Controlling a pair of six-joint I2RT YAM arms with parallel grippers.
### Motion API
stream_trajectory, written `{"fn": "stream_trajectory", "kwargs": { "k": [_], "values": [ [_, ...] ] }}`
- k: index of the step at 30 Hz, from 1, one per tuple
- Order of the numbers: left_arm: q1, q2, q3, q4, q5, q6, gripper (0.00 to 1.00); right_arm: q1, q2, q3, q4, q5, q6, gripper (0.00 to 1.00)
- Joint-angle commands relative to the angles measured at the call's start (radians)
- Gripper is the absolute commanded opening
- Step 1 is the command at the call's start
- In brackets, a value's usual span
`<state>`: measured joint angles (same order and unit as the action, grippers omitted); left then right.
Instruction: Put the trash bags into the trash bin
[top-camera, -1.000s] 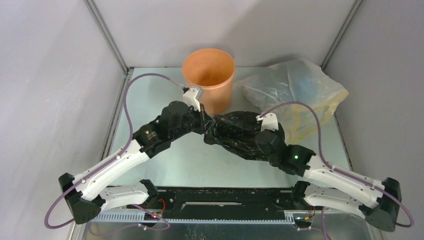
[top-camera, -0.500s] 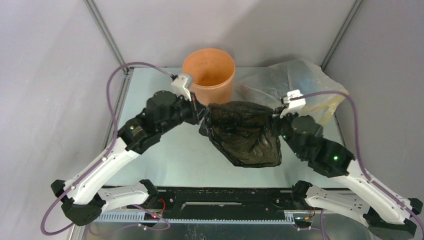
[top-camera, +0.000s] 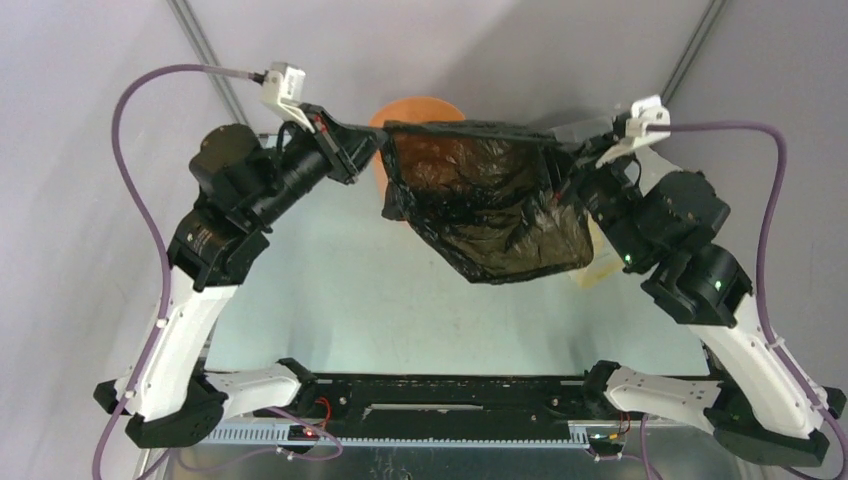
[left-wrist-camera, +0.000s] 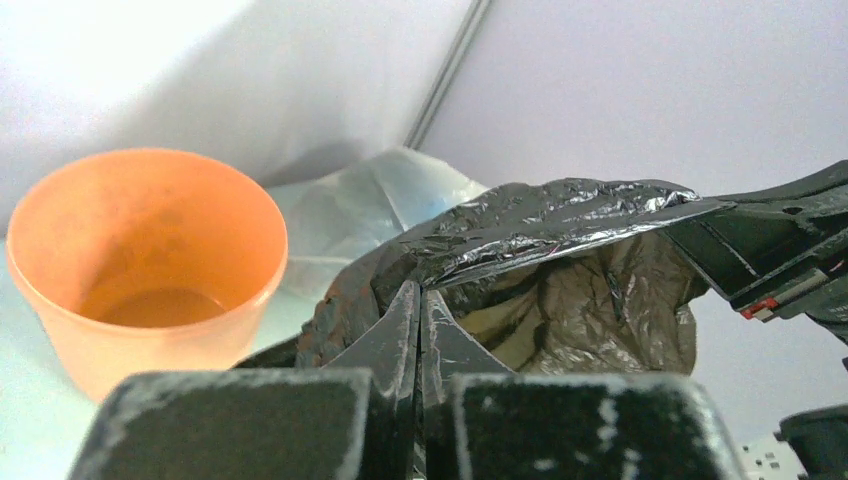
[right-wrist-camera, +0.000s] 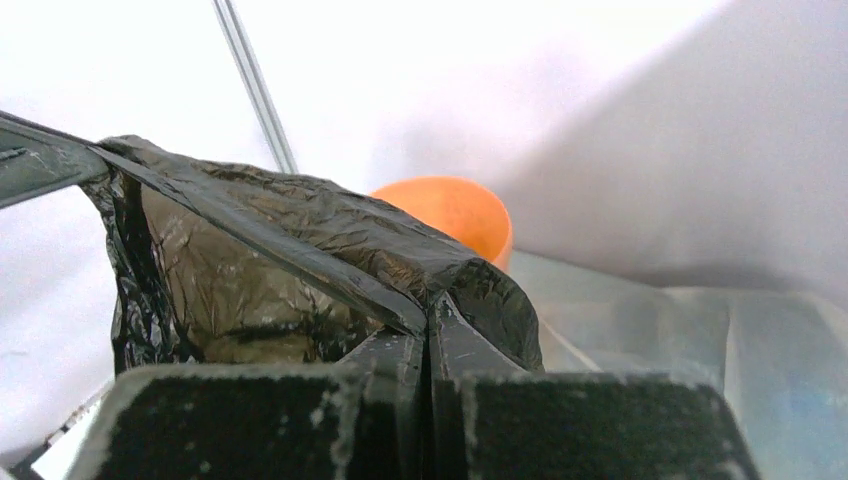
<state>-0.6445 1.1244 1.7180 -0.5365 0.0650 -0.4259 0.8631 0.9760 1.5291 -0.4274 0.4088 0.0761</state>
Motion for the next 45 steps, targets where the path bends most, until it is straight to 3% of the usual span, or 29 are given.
{"fn": "stream_trajectory", "kwargs": {
  "k": [1, 14, 21, 27, 45],
  "values": [
    [0.091, 0.049, 0.094, 0.039, 0.087, -0.001, 0.0, -0.046, 0.115, 0.144, 0.062, -0.071, -0.062, 0.0],
    [0.364, 0.269, 0.298, 0.174, 0.369, -0.167, 0.0, -0.237, 0.386, 0.453, 0.114, -0.281, -0.018, 0.0],
    [0.431, 0.386, 0.418, 0.323, 0.473, -0.275, 0.0, -0.281, 0.54, 0.646, 0.14, -0.356, -0.037, 0.0],
    [0.467, 0.46, 0.438, 0.422, 0.481, -0.343, 0.0, -0.332, 0.63, 0.739, 0.157, -0.427, -0.005, 0.0],
    [0.531, 0.449, 0.055, 0.444, 0.407, -0.312, 0.0, -0.363, 0.762, 0.676, 0.12, -0.509, 0.069, 0.0]
  ]
}}
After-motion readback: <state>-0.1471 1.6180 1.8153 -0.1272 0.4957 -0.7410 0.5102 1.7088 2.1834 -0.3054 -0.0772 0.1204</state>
